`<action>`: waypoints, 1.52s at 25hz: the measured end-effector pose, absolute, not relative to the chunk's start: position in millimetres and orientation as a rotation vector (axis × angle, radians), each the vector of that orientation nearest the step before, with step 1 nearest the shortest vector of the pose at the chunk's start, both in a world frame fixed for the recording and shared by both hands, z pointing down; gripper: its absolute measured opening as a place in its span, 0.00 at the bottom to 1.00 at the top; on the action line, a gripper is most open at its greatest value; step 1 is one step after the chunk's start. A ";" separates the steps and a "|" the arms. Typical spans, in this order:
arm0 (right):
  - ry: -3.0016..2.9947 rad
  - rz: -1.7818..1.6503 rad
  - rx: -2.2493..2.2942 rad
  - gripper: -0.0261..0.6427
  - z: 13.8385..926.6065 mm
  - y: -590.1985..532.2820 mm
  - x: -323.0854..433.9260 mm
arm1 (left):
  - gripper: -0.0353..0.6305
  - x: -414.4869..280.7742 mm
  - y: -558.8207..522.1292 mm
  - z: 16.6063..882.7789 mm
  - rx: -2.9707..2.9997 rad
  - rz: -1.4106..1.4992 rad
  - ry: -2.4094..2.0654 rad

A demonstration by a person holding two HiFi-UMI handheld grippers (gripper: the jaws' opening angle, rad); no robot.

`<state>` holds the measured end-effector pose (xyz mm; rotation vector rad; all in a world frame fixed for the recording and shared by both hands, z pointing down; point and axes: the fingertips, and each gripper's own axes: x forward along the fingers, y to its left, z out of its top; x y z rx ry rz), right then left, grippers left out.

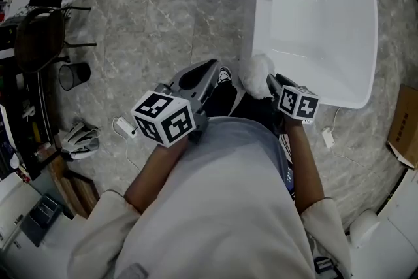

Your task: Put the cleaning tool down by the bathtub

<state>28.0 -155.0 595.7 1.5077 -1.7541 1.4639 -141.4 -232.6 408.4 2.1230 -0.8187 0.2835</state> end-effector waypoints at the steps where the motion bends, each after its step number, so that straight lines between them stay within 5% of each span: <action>1: -1.775 1.458 1.511 0.21 590.1 -156.7 28.4 | 0.06 -140.9 -233.0 407.9 2.125 0.282 -0.817; 38: -2.238 1.088 1.844 0.08 364.5 -168.9 51.3 | 0.06 -113.2 -217.7 354.9 2.375 0.282 -0.796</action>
